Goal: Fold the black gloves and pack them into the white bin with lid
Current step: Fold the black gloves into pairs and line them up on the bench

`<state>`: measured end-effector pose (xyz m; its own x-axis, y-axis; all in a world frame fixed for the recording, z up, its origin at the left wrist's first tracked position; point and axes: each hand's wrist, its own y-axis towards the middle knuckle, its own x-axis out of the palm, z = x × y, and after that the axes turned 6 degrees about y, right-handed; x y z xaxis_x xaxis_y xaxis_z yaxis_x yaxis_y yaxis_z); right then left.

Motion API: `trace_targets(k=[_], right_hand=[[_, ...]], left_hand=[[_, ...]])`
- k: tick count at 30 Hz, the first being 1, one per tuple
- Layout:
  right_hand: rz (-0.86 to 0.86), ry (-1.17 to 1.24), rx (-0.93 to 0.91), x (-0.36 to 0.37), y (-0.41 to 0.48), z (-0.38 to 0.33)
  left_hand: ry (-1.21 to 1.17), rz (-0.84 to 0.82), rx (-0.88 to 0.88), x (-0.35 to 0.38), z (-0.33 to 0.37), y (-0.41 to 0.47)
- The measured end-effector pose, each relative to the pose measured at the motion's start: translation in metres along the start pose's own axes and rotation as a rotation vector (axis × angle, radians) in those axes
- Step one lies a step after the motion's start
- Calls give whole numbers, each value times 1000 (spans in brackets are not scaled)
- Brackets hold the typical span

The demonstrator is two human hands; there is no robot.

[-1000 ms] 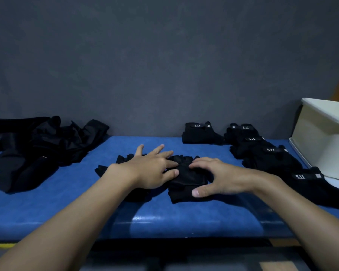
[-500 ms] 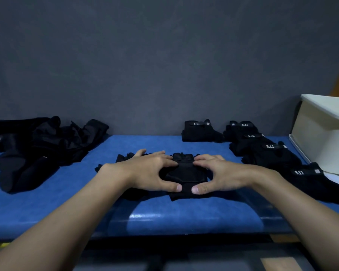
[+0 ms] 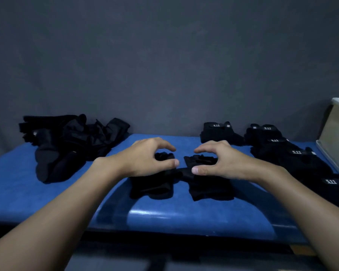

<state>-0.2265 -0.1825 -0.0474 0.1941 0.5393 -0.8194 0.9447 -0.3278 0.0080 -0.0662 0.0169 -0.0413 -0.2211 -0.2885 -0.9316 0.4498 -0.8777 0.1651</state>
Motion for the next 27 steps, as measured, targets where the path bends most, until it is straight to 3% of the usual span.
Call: trace_targets(k=[11, 19, 27], right_hand=[[48, 147, -249, 66, 61, -82], [-15, 187, -428, 110, 92, -155], [36, 195, -413, 144, 122, -206]], left_hand=[[107, 232, -219, -51, -81, -74], [271, 600, -381, -72, -134, -120], [-2, 598, -522, -70, -158, -136]])
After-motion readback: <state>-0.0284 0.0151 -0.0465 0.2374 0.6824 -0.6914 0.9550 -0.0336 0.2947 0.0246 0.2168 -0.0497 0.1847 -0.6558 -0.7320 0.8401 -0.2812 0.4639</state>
